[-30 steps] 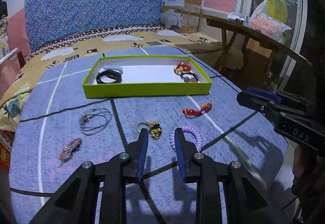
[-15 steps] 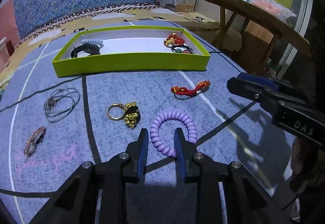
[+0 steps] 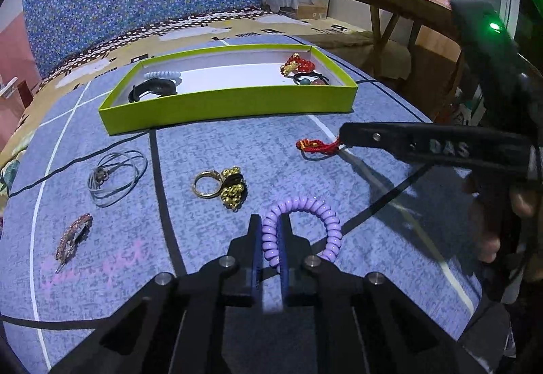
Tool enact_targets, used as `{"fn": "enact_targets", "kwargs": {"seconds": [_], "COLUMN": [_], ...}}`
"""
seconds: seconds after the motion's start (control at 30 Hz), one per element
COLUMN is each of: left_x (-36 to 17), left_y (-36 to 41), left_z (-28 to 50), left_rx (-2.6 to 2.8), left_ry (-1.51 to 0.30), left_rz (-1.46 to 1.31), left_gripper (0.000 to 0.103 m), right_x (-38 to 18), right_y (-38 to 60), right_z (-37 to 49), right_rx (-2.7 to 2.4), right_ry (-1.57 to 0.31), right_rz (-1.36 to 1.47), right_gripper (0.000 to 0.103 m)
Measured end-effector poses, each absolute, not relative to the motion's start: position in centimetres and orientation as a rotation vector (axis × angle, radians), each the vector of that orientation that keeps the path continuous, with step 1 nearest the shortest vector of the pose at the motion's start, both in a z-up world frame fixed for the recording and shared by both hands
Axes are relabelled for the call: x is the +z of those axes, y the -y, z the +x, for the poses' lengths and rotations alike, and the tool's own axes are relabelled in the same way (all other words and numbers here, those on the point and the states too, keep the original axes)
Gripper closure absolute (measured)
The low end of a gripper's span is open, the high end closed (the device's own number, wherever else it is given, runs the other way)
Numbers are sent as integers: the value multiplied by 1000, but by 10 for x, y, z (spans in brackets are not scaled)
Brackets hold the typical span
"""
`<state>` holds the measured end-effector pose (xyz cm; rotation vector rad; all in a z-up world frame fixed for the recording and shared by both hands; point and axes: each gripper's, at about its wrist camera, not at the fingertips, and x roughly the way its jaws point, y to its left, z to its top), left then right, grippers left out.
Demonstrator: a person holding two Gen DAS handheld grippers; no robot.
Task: Organize jewelry
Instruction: 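Grasp the purple coiled hair tie with the left tool while the right tool grasps the red tassel keychain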
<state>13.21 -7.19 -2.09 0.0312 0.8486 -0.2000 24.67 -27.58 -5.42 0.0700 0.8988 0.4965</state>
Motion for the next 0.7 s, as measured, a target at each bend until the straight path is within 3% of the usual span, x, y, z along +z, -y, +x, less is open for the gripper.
{"fn": "enact_targets", "kwargs": {"seconds": [0.17,0.3,0.7], "left_x": [-20,-20,-11], "left_y": [67,63,49], "left_z": [132,130,122], "left_rx": [-196,-191,-162], "left_ry": [-850,-848,-823], "left_rz": [19,9,-16], "left_gripper": [93,93,94], "right_x": [-55,-57,-55], "right_y": [268,265,267], "right_z": [248,244,222], "right_rx": [470,444,454], "right_ry": [-910,-907,-878], "right_rz": [29,-28,-65], "right_gripper": [62,90,93]}}
